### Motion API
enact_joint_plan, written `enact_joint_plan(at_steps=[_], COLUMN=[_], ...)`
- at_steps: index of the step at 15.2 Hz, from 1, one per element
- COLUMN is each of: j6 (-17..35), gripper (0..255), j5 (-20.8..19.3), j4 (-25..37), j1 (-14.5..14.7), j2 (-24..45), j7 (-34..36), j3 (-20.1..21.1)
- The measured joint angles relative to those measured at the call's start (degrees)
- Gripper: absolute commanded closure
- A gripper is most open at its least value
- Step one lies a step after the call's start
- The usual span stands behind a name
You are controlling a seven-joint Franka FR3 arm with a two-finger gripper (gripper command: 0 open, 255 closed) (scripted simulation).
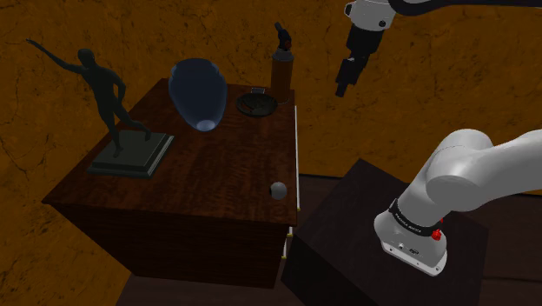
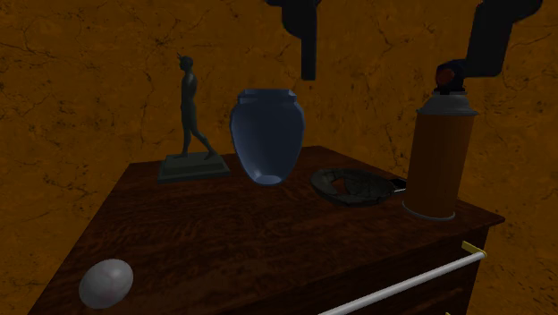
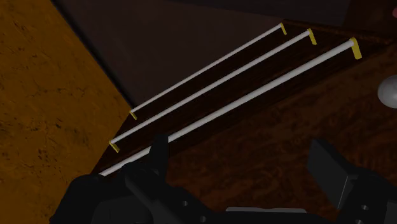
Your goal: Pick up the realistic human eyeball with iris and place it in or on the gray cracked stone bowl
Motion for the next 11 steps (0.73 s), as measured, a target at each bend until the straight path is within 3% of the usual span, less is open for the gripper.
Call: enact_joint_plan(at_steps=[5,11], j6=[3.4,9.4], gripper=[0,0], j5=[1.7,5.6], j4=[-2.8,-5.9], j1=[1.9,6.1], j2=[0.9,4.1], j7=[1.6,5.5], j3=[2.6,8.5])
